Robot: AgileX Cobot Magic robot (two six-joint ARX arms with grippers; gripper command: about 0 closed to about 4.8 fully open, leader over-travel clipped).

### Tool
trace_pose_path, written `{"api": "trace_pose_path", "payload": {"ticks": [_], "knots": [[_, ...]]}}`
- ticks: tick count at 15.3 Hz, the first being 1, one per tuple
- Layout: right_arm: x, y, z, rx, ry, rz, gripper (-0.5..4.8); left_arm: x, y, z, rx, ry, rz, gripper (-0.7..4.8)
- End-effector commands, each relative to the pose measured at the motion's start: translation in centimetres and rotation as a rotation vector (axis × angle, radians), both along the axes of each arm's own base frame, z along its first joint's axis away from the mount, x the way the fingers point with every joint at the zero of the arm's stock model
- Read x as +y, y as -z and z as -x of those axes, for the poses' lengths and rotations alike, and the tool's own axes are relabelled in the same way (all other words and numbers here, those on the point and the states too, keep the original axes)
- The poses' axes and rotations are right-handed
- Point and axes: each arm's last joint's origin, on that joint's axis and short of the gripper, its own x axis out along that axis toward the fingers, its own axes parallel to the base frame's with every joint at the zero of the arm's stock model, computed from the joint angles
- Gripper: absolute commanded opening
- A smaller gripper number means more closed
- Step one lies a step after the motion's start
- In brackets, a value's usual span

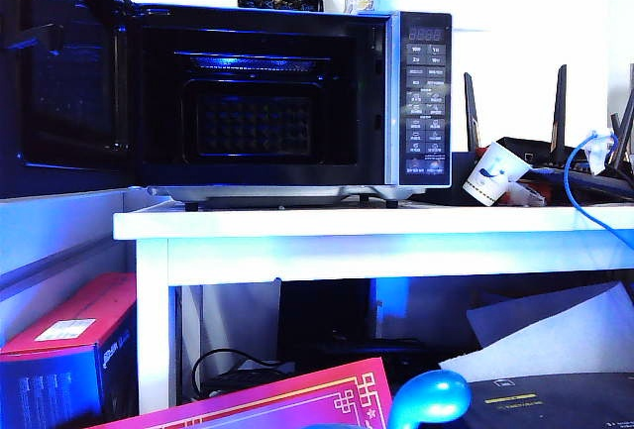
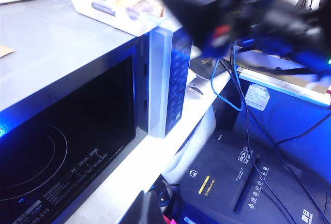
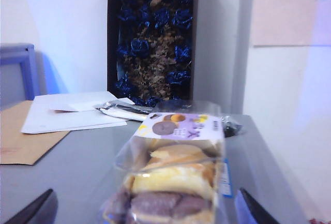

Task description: Open the microwave door, place the box of snacks from the top of the microwave inside, then close the microwave door.

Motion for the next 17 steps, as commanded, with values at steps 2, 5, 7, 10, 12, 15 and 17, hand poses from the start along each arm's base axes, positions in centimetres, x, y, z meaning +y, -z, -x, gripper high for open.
{"api": "trace_pose_path", "payload": {"ticks": [2,5,7,10,12,15,17], "knots": [[0.6,-0.5,-1.6,-0.036,0.046,-0.024,4.79,0.0,-0.2,0.1,-0.016,0.002,0.000,-0.05],[0.9,-1.6,-2.6,-0.076,0.057,-0.039,4.79,0.0,-0.2,0.1,-0.019,0.003,-0.002,-0.05],[1.2,-1.9,-3.5,-0.078,0.062,-0.039,4.79,0.0,-0.2,0.1,-0.022,0.004,-0.005,-0.05],[1.7,-1.5,-4.8,-0.043,0.068,-0.026,4.79,0.0,-0.2,0.1,-0.021,0.004,-0.005,-0.05],[1.9,-0.8,-5.3,-0.025,0.076,-0.020,4.79,0.0,-0.2,0.1,-0.021,0.004,-0.005,-0.05],[2.1,0.3,-5.9,0.011,0.090,-0.005,4.79,0.0,-0.1,0.1,-0.019,0.005,-0.005,-0.05],[2.3,1.3,-6.4,0.036,0.090,0.006,4.79,0.0,-0.1,0.1,-0.014,0.005,-0.006,-0.05]]}}
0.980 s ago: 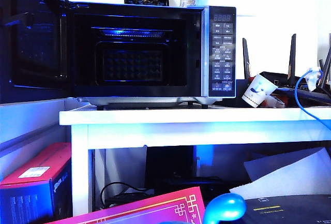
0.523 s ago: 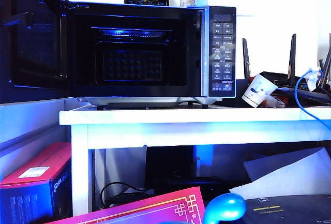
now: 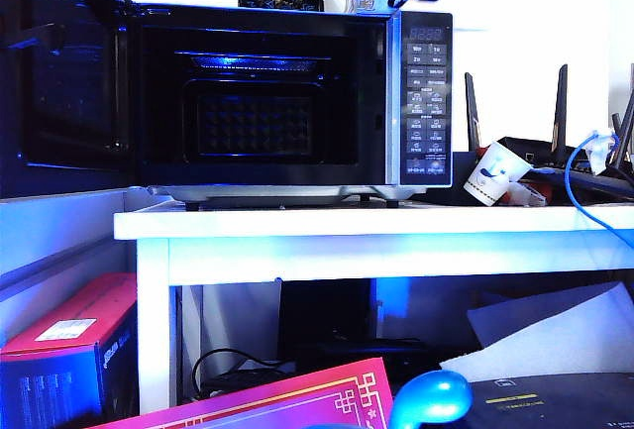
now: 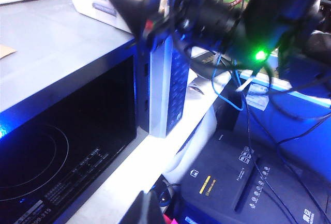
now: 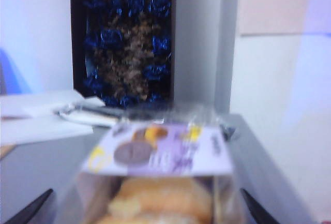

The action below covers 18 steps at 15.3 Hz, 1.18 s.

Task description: Open the microwave door, place the box of snacks from the top of the microwave inside, then close the microwave door.

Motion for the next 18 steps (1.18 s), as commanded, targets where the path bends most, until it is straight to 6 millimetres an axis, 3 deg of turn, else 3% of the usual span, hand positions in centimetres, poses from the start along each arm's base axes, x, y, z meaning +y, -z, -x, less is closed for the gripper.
{"api": "trace_pose_path", "payload": {"ticks": [1,6,8,10,11,18], "knots": [[0.26,1.02,-0.52,0.032,0.002,0.018,4.79,0.00,-0.09,0.10,-0.008,0.004,-0.004,-0.05],[0.34,1.40,-0.68,0.047,-0.002,0.026,4.79,0.01,0.02,0.13,0.004,0.003,-0.007,-0.05],[0.34,1.40,-0.68,0.046,-0.002,0.026,4.15,0.01,0.03,0.13,0.004,0.003,-0.006,-0.05],[0.34,1.37,-0.68,0.044,-0.002,0.025,3.08,0.01,0.05,0.14,0.007,0.003,-0.007,-0.05],[0.33,1.32,-0.66,0.042,-0.002,0.024,2.96,0.01,0.06,0.14,0.008,0.003,-0.007,-0.05],[0.28,0.92,-0.55,0.023,-0.001,0.016,2.96,0.01,0.05,0.14,0.007,0.003,-0.007,-0.05]]}}
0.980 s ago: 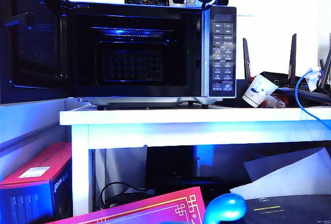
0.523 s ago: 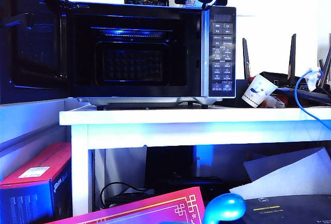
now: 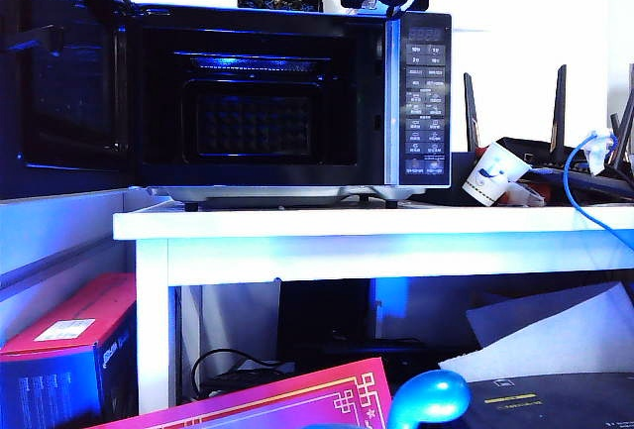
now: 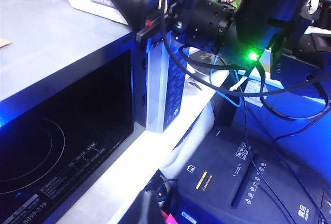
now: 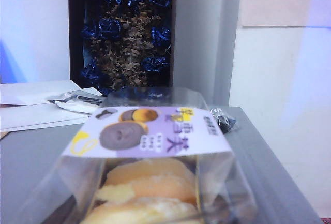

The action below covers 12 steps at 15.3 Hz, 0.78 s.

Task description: Open the microwave door, place the box of snacks from the top of the microwave inside, then close the microwave door.

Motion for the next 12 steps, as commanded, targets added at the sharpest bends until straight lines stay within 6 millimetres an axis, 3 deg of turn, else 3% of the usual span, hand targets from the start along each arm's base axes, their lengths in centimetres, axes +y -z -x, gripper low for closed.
{"api": "trace_pose_path", "payload": {"ticks": [1,4,10,12], "knots": [[0.1,0.1,0.0,0.009,-0.004,-0.004,2.96,0.0,-0.1,0.1,-0.013,0.003,-0.003,-0.05],[0.1,-0.2,0.2,0.011,-0.005,-0.003,2.96,0.0,-0.1,0.1,-0.014,0.003,-0.003,-0.05],[-0.9,-4.4,2.7,-0.063,-0.005,-0.032,2.96,0.0,-0.1,0.1,-0.014,0.003,-0.003,-0.05],[-1.6,-6.1,4.5,0.015,-0.006,-0.002,2.96,0.0,-0.1,0.1,-0.014,0.003,-0.003,-0.05]]}}
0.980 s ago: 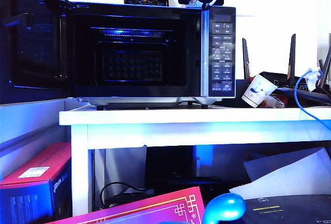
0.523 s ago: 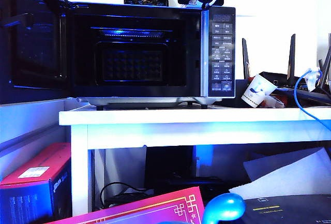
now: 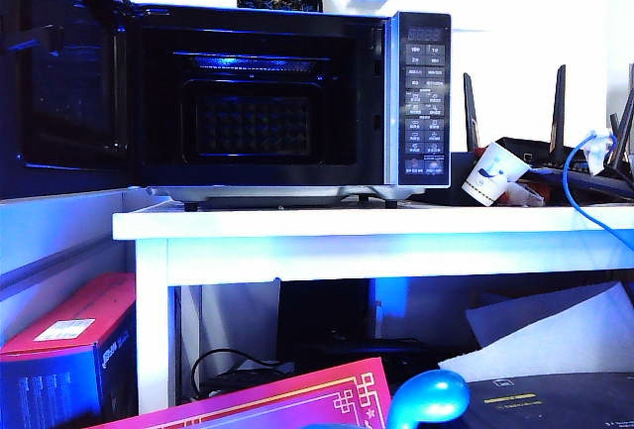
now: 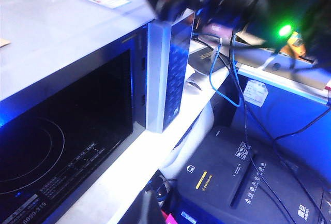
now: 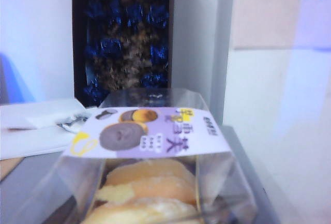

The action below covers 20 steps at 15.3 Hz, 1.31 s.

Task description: Open the microwave door, place the box of snacks from the top of the microwave inside, then close the microwave door.

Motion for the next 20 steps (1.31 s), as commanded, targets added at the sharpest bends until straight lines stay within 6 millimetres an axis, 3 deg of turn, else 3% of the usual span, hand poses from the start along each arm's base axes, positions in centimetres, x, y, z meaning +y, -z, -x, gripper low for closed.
{"api": "trace_pose_path", "payload": {"ticks": [1,6,10,15,20], "knots": [[-0.9,-2.9,2.6,0.051,-0.004,0.016,2.96,0.0,-0.1,0.1,-0.014,0.003,-0.003,-0.05],[-2.6,-7.9,8.0,0.051,-0.142,0.047,2.96,0.0,-0.2,0.1,-0.016,0.003,-0.002,-0.05],[-3.0,-9.6,10.0,0.012,-0.247,0.055,2.96,0.0,-0.1,0.1,-0.014,0.003,-0.002,-0.05],[-1.0,-7.2,9.6,0.049,-0.372,0.080,2.96,0.0,-0.1,0.1,-0.014,0.003,-0.002,-0.05],[2.6,-1.7,9.3,0.085,-0.530,0.108,2.96,0.0,-0.1,0.1,-0.015,0.003,-0.002,-0.05]]}}
